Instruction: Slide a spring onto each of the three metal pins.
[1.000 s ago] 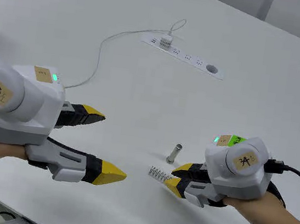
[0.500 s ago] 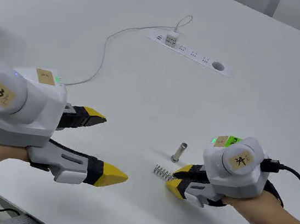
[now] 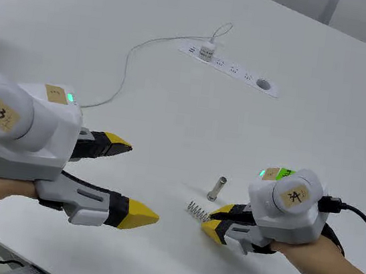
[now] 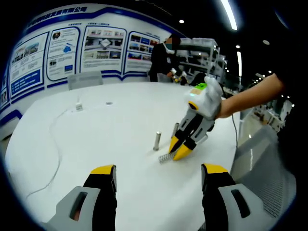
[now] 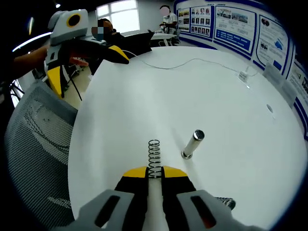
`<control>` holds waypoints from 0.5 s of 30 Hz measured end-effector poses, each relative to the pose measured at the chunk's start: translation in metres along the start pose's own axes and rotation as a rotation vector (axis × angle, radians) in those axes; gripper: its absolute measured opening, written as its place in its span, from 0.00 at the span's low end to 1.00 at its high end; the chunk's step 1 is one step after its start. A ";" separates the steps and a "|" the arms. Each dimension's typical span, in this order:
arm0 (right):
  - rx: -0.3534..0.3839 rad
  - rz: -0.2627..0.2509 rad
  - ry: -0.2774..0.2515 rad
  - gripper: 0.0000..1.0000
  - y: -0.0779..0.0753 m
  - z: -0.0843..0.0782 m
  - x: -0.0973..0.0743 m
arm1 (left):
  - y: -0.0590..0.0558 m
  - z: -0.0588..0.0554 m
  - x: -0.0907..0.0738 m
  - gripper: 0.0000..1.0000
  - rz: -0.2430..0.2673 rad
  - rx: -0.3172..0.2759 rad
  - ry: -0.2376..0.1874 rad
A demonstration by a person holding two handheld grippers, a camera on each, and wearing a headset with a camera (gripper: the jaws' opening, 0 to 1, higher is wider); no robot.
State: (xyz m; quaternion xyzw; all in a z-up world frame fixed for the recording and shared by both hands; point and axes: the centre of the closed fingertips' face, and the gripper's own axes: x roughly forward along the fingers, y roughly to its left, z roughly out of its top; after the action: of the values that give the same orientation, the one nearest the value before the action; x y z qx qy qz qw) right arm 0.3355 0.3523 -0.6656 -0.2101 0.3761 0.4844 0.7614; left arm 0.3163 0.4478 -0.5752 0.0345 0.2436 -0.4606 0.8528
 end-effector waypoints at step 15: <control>-0.094 0.038 -0.031 0.10 0.024 0.006 -0.044 | -0.041 -0.007 0.026 0.71 -0.121 0.128 0.072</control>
State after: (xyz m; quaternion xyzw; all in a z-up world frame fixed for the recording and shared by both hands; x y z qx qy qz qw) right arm 0.3052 0.3414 -0.6265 -0.2309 0.3453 0.5192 0.7470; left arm 0.2925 0.4059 -0.5866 0.0908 0.2460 -0.5242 0.8102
